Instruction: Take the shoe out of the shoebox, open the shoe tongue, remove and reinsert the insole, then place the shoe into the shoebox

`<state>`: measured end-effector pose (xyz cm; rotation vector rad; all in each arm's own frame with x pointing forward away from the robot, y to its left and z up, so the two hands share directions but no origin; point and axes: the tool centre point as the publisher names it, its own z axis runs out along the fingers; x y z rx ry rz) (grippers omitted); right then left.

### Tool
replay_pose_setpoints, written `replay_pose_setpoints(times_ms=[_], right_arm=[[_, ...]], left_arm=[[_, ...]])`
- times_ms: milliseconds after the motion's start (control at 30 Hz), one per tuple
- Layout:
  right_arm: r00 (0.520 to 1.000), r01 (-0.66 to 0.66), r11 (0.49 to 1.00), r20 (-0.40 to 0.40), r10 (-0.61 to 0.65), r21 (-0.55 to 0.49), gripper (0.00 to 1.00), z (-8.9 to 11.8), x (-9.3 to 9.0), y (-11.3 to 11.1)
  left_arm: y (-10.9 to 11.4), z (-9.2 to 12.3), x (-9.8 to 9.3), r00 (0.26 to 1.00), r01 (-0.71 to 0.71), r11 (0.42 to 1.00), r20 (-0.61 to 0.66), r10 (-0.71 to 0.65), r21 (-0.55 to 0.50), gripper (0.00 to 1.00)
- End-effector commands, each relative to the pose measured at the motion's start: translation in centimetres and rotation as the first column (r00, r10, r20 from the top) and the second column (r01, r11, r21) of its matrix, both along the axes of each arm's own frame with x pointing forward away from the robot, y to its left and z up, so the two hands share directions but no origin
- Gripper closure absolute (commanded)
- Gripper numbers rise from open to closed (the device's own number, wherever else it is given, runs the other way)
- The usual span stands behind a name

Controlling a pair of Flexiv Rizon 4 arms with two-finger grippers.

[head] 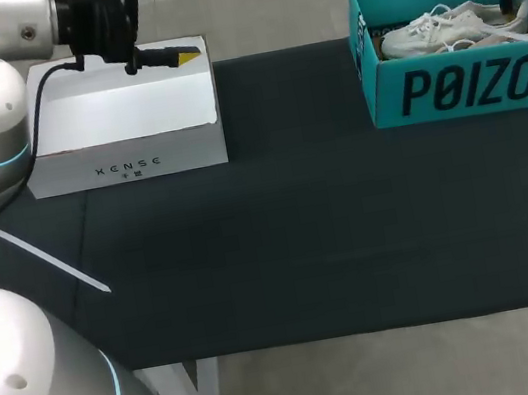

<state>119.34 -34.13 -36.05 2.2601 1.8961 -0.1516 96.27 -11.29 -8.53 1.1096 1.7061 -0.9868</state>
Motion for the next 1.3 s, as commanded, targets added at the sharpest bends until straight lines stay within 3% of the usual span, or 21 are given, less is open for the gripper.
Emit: replay_pose_setpoints(times_ms=[33,267,467,567,767,1033,1300], right_arm=[[0.998,0.021,1.0,-0.065,-0.021,0.006,0.0,2.4,0.0,0.5],[0.997,0.065,0.998,-0.034,-0.064,0.024,0.0,5.5,-0.2,1.7],[0.998,0.042,0.987,0.043,-0.049,0.158,0.0,8.3,-0.9,3.8],[0.997,0.007,0.985,0.07,-0.02,0.171,0.0,9.2,-1.4,5.2],[0.993,-0.089,0.983,0.097,0.074,0.162,0.0,10.7,-3.1,8.3],[0.971,-0.235,0.964,0.085,0.226,0.125,0.0,12.7,-7.8,12.9],[0.971,-0.235,0.964,0.085,0.226,0.125,0.0,12.7,-7.8,12.9]], left_arm=[[0.0,0.0,0.0,1.0,0.001,1.0,-0.001,-0.001,0.004,0.0],[0.0,0.0,0.0,1.0,0.001,1.0,-0.001,-0.001,0.004,0.0],[0.0,0.0,0.0,1.0,0.001,1.0,-0.001,-0.001,0.004,0.0],[0.0,0.0,0.0,1.0,0.001,1.0,-0.001,-0.001,0.004,0.0],[0.0,0.0,0.0,1.0,0.001,1.0,-0.001,-0.001,0.004,0.0],[0.0,0.0,0.0,1.0,0.001,1.0,-0.001,-0.001,0.004,0.0],[0.0,0.0,0.0,1.0,0.001,1.0,-0.001,-0.001,0.004,0.0]])
